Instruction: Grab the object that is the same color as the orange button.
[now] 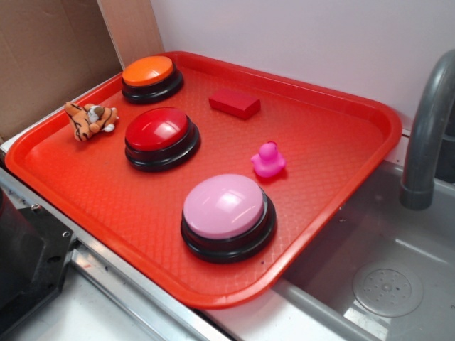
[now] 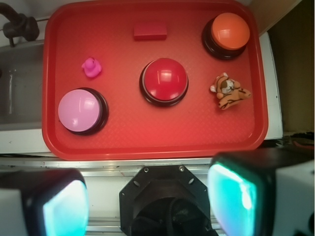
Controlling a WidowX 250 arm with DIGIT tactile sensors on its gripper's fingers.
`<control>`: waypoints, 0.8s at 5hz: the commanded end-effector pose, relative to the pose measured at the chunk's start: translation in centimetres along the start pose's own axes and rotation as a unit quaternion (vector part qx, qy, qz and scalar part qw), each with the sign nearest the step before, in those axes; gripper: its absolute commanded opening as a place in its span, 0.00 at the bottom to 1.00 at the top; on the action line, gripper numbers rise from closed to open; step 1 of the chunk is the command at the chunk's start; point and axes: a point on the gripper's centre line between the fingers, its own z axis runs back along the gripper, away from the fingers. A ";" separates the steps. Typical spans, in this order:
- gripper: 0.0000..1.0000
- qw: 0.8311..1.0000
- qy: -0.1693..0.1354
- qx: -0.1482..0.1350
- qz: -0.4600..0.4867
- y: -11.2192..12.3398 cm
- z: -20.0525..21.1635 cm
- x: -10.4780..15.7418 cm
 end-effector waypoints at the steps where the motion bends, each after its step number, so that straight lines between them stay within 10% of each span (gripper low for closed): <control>1: 1.00 0.999 0.015 0.020 0.033 3.7 -1.9 4.8; 4: 1.00 0.995 0.082 0.054 -0.029 13.6 -12.0 5.9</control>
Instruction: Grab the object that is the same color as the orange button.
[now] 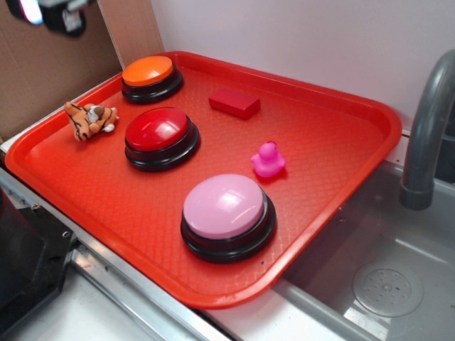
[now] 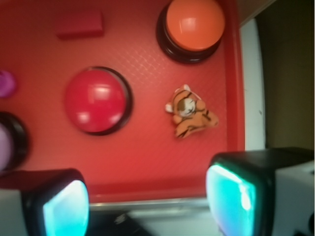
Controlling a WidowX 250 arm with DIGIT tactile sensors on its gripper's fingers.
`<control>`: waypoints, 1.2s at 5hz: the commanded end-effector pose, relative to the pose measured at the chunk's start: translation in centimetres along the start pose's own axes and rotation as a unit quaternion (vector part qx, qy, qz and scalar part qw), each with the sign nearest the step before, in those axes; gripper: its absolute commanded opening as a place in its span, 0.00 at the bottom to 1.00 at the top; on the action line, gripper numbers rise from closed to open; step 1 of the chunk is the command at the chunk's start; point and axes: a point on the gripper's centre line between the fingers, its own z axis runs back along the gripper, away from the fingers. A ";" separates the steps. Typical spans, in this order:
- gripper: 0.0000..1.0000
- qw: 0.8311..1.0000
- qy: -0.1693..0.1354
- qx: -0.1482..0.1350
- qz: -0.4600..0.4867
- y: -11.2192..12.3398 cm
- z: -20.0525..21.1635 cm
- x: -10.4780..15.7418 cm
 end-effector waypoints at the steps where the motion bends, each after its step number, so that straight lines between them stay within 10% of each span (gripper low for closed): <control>1: 1.00 0.997 0.031 0.043 -0.058 3.2 -4.9 2.4; 5: 1.00 0.990 0.107 0.047 -0.077 3.7 -12.6 3.4; 6: 0.00 0.991 0.107 0.053 -0.065 3.3 -13.7 2.5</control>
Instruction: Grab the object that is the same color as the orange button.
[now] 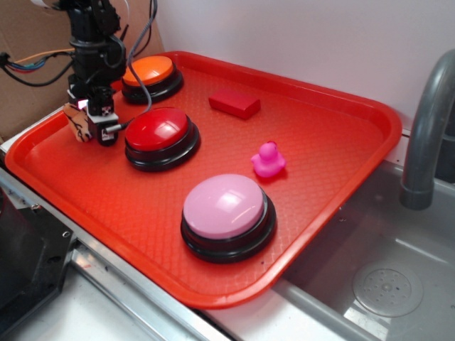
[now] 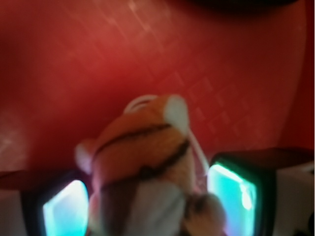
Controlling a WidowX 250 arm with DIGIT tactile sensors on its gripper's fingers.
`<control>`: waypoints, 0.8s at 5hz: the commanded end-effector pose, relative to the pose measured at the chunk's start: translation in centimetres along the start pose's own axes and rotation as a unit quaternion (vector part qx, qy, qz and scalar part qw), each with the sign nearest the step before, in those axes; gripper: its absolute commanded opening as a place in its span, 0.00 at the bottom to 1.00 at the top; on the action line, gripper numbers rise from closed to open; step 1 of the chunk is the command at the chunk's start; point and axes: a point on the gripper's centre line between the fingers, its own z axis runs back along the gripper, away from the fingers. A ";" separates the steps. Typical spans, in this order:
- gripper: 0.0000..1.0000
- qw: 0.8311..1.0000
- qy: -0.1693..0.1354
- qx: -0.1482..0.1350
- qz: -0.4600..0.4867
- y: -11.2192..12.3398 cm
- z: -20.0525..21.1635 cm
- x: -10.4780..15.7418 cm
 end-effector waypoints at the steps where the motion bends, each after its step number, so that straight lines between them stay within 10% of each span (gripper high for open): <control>1: 0.00 0.998 -0.027 0.015 0.052 -1.2 0.9 -0.7; 4: 0.00 0.983 -0.134 -0.027 0.123 -9.2 16.5 -3.4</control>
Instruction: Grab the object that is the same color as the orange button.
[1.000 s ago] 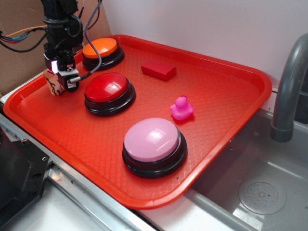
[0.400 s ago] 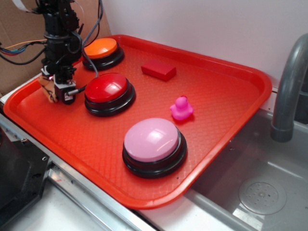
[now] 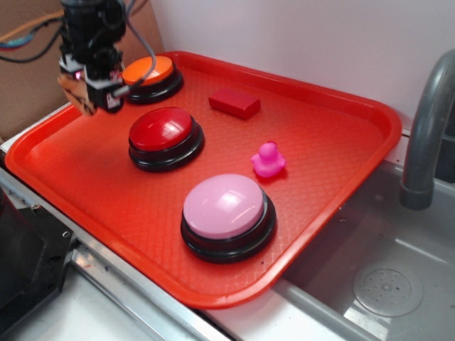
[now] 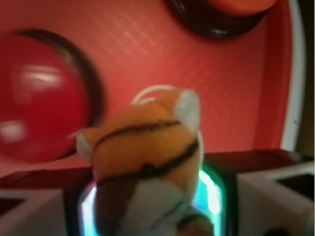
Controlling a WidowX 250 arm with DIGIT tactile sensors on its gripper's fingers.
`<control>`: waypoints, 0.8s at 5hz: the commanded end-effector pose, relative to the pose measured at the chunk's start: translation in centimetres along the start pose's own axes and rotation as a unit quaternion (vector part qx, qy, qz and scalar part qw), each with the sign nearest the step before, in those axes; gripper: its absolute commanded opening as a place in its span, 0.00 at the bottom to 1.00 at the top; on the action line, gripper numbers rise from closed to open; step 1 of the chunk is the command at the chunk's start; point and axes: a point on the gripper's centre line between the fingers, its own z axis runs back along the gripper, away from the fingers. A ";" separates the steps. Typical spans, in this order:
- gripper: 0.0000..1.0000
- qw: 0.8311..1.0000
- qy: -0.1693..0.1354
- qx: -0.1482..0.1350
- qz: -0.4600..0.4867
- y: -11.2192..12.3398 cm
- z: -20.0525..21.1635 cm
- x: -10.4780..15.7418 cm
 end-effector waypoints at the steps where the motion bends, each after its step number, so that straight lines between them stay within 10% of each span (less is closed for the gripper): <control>1: 0.00 0.993 -0.094 -0.065 0.023 -3.4 12.3 -3.3; 4: 0.00 0.994 -0.097 -0.049 -0.029 -3.1 15.2 -3.7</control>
